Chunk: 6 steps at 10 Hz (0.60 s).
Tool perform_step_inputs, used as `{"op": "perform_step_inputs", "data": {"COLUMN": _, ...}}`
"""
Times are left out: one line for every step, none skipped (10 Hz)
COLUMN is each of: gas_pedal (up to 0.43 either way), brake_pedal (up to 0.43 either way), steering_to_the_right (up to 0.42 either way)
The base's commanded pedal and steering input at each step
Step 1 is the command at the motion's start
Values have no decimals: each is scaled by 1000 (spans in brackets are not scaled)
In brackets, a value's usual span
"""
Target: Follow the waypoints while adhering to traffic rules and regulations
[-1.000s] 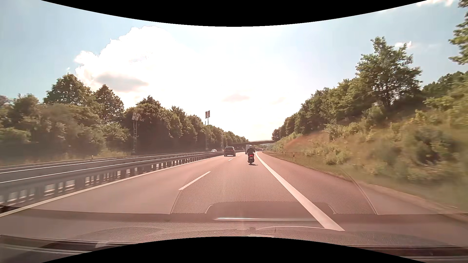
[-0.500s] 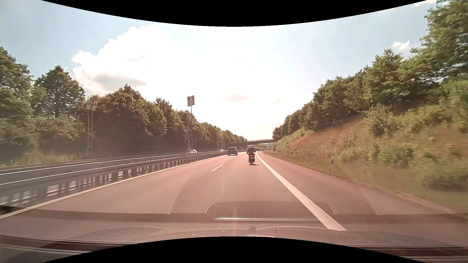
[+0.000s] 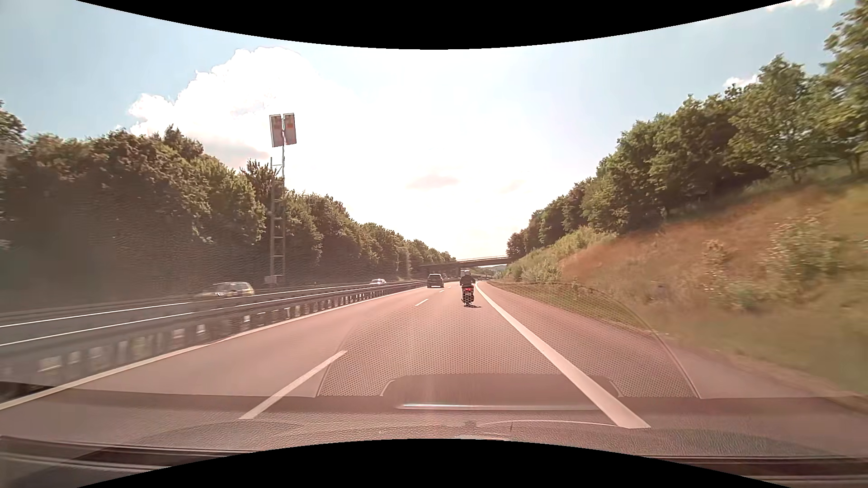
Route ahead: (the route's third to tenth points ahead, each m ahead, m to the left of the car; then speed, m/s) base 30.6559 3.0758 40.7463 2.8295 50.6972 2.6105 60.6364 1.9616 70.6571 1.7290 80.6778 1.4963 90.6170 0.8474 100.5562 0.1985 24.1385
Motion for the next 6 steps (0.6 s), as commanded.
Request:
{"op": "perform_step_inputs", "data": {"gas_pedal": 299, "brake_pedal": 12, "steering_to_the_right": 2}}
{"op": "perform_step_inputs", "data": {"gas_pedal": 299, "brake_pedal": 12, "steering_to_the_right": 2}}
{"op": "perform_step_inputs", "data": {"gas_pedal": 299, "brake_pedal": 12, "steering_to_the_right": 2}}
{"op": "perform_step_inputs", "data": {"gas_pedal": 299, "brake_pedal": 12, "steering_to_the_right": 4}}
{"op": "perform_step_inputs", "data": {"gas_pedal": 299, "brake_pedal": 12, "steering_to_the_right": 4}}
{"op": "perform_step_inputs", "data": {"gas_pedal": 299, "brake_pedal": 12, "steering_to_the_right": 5}}
